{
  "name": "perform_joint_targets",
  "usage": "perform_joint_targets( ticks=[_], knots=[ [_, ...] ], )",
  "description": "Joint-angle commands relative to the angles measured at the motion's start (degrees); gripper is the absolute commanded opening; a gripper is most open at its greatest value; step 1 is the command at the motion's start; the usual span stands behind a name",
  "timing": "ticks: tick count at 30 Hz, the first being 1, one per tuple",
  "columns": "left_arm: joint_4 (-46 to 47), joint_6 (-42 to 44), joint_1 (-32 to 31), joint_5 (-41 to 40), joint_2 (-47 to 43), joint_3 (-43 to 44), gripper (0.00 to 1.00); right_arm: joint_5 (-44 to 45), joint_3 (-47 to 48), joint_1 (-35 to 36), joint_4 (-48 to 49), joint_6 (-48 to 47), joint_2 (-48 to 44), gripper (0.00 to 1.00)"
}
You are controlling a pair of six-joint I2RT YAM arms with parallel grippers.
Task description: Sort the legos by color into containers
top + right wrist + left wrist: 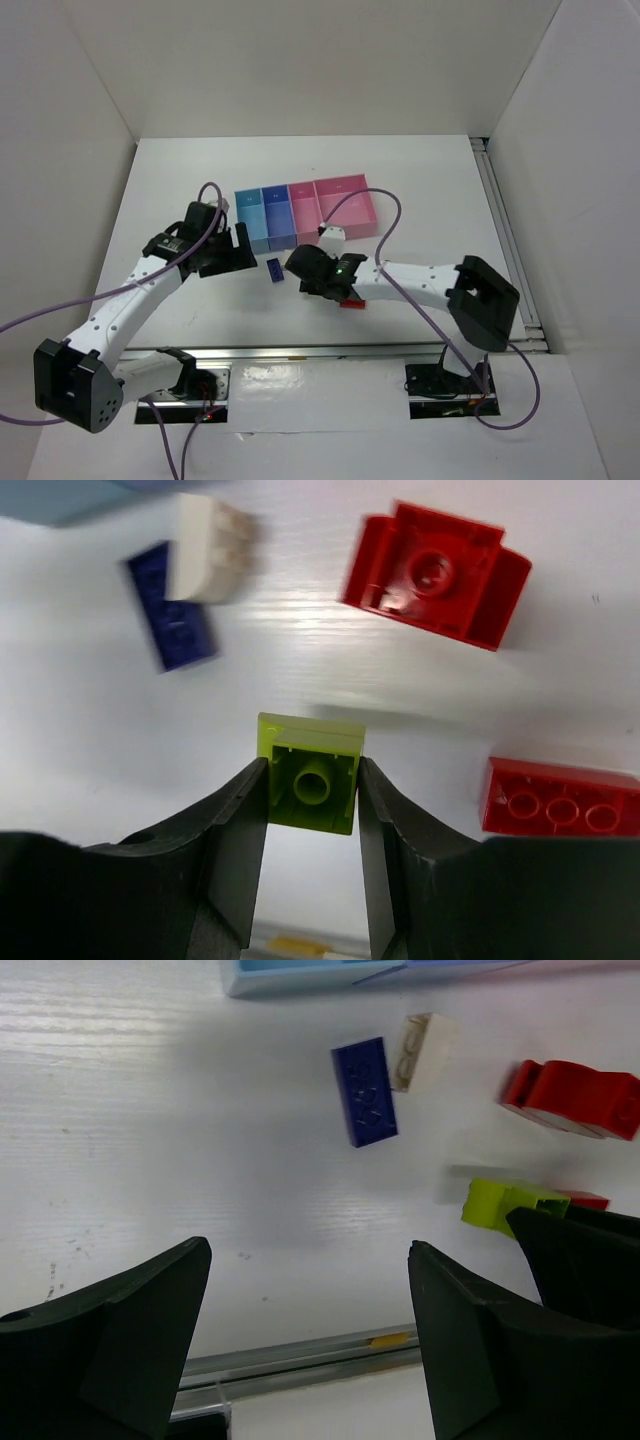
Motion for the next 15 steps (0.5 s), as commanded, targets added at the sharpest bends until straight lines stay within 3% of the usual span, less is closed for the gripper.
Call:
perform_joint_targets(
  ticks=[1, 2, 4, 5, 8, 11, 15],
  knots=[
    [4.1, 6.6, -0.2, 8.7, -1.0, 3.6, 0.9, -3.5, 0.5, 0.0, 4.9, -9.9, -12.2, 0.35],
    [5.7, 8.0, -0.2, 14.8, -2.6, 3.6, 0.9, -9.5, -1.1, -0.9, 6.7, -12.3, -14.4, 0.35],
    [8.5, 9.9, -0.2, 19.5, -4.8, 3.6, 0.92, -17.0, -2.4, -5.6, 9.4, -14.5, -20.3, 0.36],
    [10.7, 11.7, -0.2, 23.0, -5.8, 3.0, 0.92, -25.8, -3.6, -7.4, 10.5, -17.2, -22.0, 0.36],
    [13.0, 15.5, -0.2, 28.8, -10.2, 3.0, 0.89, -40.8, -3.6, -14.7, 10.5, -21.4, -26.7, 0.36],
    [14.8, 18.9, -0.2, 33.8, -14.2, 2.5, 0.89, -51.9, -3.6, -20.2, 9.0, -23.4, -28.6, 0.36],
    [18.4, 22.0, -0.2, 45.4, -16.8, 2.0, 1.0, -61.6, -5.4, -24.2, 10.6, -23.9, -29.8, 0.37]
  ],
)
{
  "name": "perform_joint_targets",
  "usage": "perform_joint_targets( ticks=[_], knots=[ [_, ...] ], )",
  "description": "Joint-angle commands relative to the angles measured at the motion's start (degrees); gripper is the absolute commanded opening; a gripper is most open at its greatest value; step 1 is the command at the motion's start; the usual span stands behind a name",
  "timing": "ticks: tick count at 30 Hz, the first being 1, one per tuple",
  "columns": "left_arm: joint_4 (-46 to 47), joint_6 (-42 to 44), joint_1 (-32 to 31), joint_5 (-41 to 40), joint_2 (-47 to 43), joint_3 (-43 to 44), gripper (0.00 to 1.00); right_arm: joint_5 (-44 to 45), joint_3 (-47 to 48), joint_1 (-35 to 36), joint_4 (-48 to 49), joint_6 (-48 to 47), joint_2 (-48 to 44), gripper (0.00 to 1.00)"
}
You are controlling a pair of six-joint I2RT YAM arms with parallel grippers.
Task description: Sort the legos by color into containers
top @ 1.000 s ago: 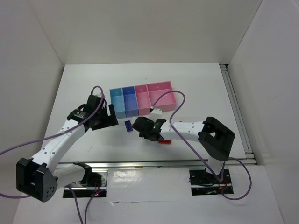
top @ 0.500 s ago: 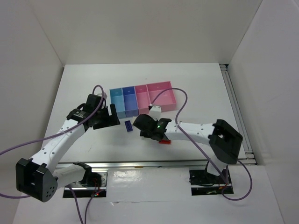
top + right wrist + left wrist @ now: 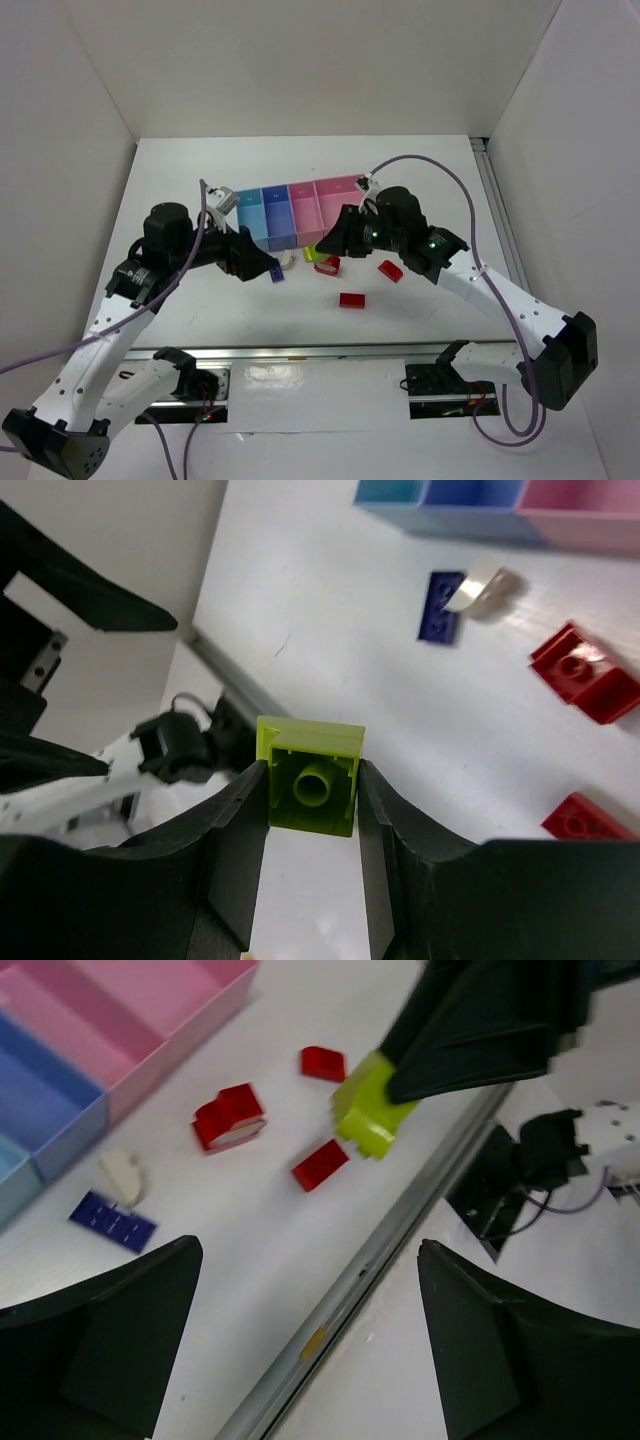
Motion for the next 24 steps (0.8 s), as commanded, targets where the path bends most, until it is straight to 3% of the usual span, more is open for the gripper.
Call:
perform_joint_targets(
  ticks=[1, 4, 11, 16, 24],
  knots=[
    [6.0, 5.1, -0.2, 12.8, -1.2, 0.5, 1.0, -17.1, -2.9, -2.0, 6.4, -2.1, -0.9, 0.37],
    [6.0, 7.1, -0.2, 15.0, 0.7, 0.5, 1.0, -25.2, -5.3, -3.2, 14.6, 2.8, -0.9, 0.37],
    [6.0, 9.5, -1.3, 13.5, 2.5, 1.0, 1.0, -27.5, -4.6, -3.3, 22.3, 6.9, 3.8, 0.37],
    [5.5, 10.1, -3.4, 8.4, 5.8, 3.1, 1.0, -25.8, -2.3, -4.0, 20.5, 6.9, 5.6, 0.37],
    [8.8, 10.7, -5.3, 9.3, 17.5, 13.1, 1.0, -24.6, -3.0, -14.2, 12.1, 3.7, 3.2, 0.37]
  ],
)
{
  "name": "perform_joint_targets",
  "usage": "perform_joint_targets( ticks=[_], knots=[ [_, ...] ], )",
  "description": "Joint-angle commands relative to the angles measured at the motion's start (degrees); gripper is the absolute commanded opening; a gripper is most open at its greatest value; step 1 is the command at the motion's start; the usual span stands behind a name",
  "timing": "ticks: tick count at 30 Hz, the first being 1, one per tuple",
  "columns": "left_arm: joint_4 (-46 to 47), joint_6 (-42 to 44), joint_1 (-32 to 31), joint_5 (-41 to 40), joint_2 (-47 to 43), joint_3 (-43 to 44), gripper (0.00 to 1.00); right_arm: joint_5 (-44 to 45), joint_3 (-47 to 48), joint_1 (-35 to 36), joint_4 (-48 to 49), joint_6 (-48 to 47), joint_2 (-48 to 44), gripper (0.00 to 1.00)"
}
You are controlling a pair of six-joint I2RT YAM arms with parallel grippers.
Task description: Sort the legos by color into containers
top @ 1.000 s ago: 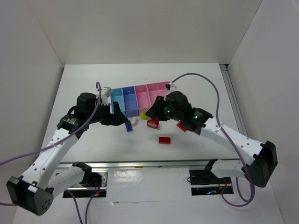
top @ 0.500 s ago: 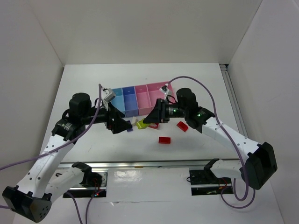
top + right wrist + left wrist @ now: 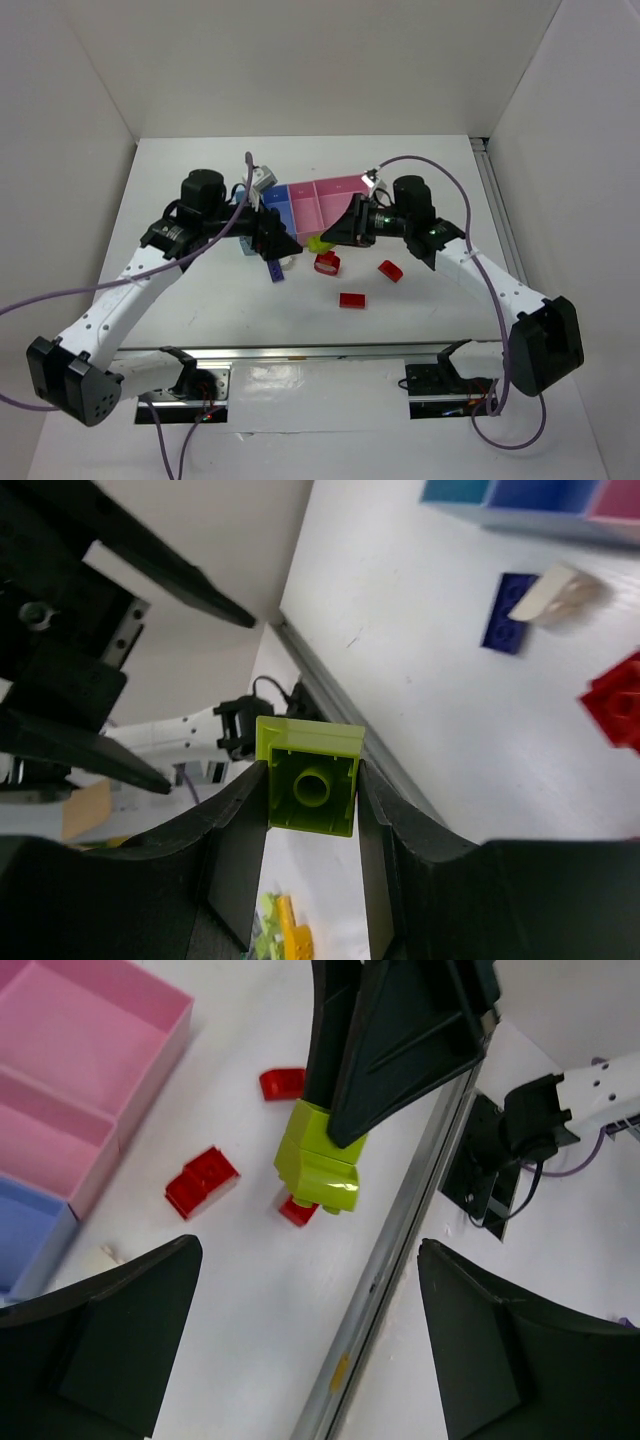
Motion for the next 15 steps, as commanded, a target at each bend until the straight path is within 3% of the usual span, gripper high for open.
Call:
perform_joint_targets(
  ticks=[1, 6, 9, 15],
  knots=[
    [4.8, 2.1, -1.4, 0.9, 3.9, 6.6, 1.0, 1.1, 1.1, -4.3, -4.9, -2.4, -2.6, 0.37],
    [5.5, 2.7, -5.8, -0.9, 10.3, 12.3, 1.0, -0.2, -0.7, -10.3, -9.0, -5.2, -4.4, 0.37],
    [0.9, 7.1, -12.3, -7.1, 13.9, 16.2, 1.0, -0.7, -1.3, -14.0, -11.3, -6.0, -5.6, 0.37],
    [-0.3, 10.1, -16.7, -11.9, 15.4, 13.4, 1.0, -6.9, -2.7, -16.6, -10.0, -6.0, -6.9, 0.37]
  ],
)
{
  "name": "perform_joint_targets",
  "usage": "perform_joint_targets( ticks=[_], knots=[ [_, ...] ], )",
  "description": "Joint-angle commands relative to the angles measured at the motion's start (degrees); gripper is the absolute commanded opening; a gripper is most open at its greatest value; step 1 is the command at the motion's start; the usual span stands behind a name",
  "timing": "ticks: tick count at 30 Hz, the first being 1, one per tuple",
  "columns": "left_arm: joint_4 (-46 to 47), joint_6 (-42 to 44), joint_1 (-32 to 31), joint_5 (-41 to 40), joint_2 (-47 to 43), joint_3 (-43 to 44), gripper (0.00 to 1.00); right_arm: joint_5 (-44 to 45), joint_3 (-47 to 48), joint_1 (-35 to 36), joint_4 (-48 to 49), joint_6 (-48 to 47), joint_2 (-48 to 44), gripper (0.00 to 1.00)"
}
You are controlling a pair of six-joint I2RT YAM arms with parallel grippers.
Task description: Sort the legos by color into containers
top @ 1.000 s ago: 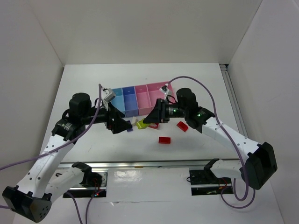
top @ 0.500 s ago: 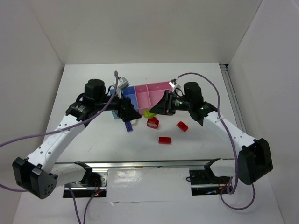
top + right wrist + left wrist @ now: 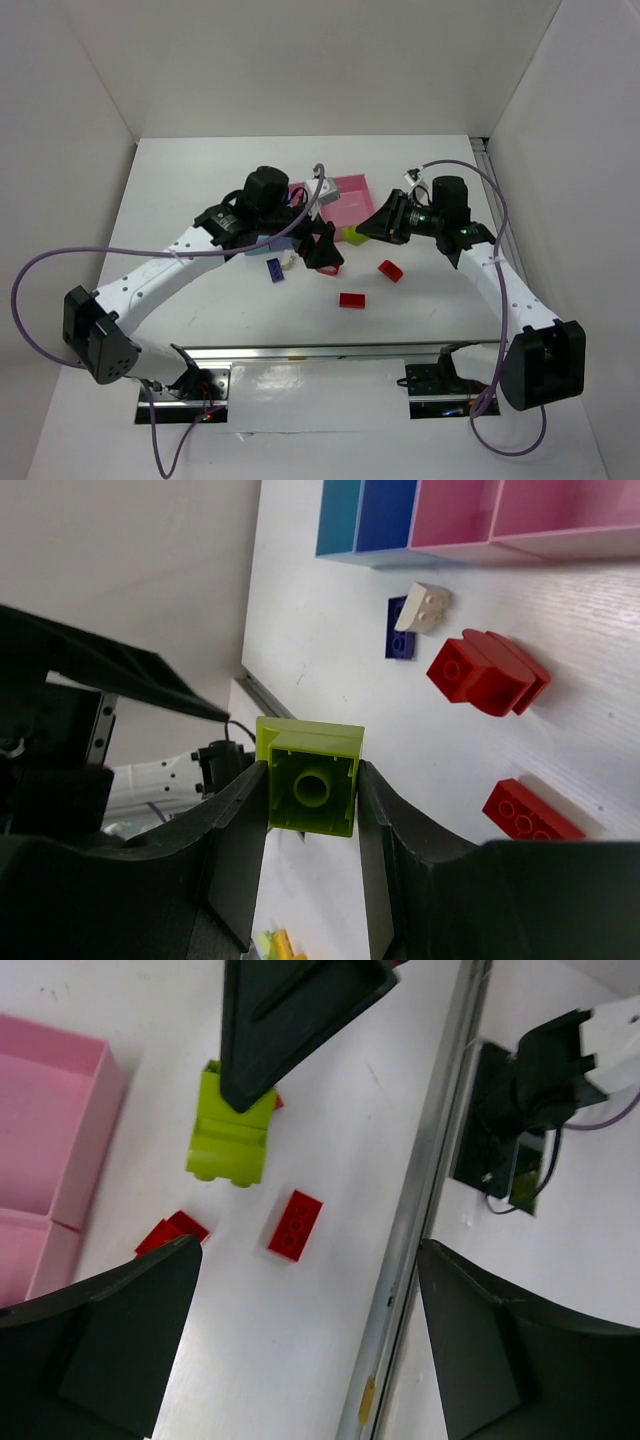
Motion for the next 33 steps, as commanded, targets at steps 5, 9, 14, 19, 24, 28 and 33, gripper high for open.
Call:
perform_joint_targets(
  ticks=[5, 9, 14, 19, 24, 28, 33],
  knots=[
    [-0.6, 3.9, -4.3, -12.8, 2.8, 1.5, 1.0, -7.0, -0.9, -0.2, -0.9, -2.5, -2.5, 0.37],
    [-0.6, 5.4, -7.5, -18.2, 6.5, 3.8, 0.99, -9.4, -2.2, -0.2, 1.8, -0.6, -3.6, 0.37],
    [-1.4, 6.2, -8.7, -19.3, 8.5, 4.8, 0.92, -11.3, -4.3, 0.4, 5.2, 2.0, -3.6, 0.37],
    [-0.6, 6.2, -9.3, -19.3, 9.0, 5.9, 0.79, -11.3, -4.3, 0.4, 5.2, 2.5, -3.6, 0.37],
    [1.3, 5.6, -9.3, -18.7, 7.7, 5.4, 0.66, -11.3, -4.8, 0.4, 5.2, 2.5, -3.6, 0.37],
    [1.3, 5.1, -9.3, -17.6, 7.7, 5.4, 0.55, -11.3, -4.8, 0.9, 5.2, 2.5, -3.6, 0.37],
    [1.3, 4.6, -9.3, -18.1, 8.2, 5.4, 0.16, -11.9, -3.5, -0.2, 5.2, 2.5, -3.1, 0.37]
  ],
)
